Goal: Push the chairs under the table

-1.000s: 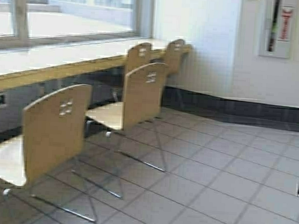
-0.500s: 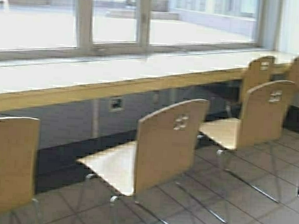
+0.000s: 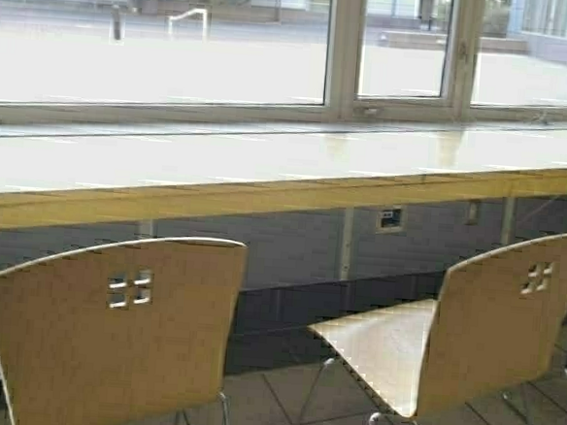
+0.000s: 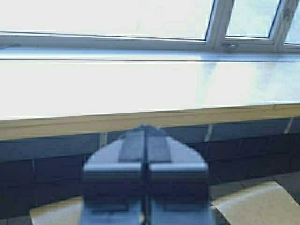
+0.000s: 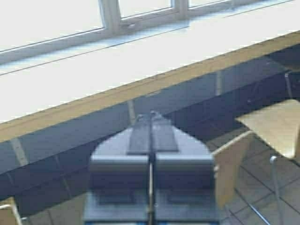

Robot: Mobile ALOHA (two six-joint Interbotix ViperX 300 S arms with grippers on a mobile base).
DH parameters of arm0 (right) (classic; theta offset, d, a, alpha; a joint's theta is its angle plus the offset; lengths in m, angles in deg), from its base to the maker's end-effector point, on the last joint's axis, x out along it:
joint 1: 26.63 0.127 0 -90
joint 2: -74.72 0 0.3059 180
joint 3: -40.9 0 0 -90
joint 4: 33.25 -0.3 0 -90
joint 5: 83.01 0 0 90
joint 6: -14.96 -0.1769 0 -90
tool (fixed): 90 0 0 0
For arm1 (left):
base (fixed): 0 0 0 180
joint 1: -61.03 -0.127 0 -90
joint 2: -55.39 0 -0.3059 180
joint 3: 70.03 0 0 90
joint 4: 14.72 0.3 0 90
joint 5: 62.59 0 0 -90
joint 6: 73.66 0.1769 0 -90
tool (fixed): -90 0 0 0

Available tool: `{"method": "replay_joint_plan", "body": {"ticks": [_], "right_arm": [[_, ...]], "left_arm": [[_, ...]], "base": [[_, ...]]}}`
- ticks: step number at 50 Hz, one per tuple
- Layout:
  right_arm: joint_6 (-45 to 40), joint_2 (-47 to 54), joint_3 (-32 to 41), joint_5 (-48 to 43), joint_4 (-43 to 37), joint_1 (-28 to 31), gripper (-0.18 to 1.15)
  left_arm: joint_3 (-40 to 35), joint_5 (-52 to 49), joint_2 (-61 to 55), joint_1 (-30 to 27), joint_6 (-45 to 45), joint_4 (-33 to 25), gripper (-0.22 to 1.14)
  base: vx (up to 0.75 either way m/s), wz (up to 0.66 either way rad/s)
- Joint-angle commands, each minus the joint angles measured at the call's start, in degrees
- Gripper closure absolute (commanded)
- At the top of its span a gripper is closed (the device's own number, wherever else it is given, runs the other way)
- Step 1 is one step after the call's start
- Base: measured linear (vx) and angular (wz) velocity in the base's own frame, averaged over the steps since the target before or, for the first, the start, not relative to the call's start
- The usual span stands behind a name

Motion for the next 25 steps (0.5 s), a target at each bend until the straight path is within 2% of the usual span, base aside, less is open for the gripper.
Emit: {"method": "replay_joint_plan", "body": {"ticks": [1, 10, 19, 25], "right_arm": [[-0.1, 0.2, 0.9, 0.2, -0.4, 0.3, 0.93], [-2.1, 3.1, 1.1, 0.4, -3.7, 4.0, 0.93], [-2.8, 9.1, 2.2, 1.6, -4.2, 8.9, 0.93], [-3.3, 16.1, 5.8, 1.7, -5.0, 11.3, 0.93]], "left_arm": [[-1.5, 0.3, -0.7, 0.1, -2.5, 0.0, 0.88], [-1.8, 0.3, -3.4, 1.3, -10.1, 0.0, 0.88], [-1.5, 0.3, -7.9, 6.1, -16.0, 0.0, 0.88], [-2.7, 0.4, -12.8, 9.5, -18.4, -0.2, 0.88]], "base": [[0.15, 0.40], [0.14, 0.38], [0.11, 0.28], [0.07, 0.18]]}}
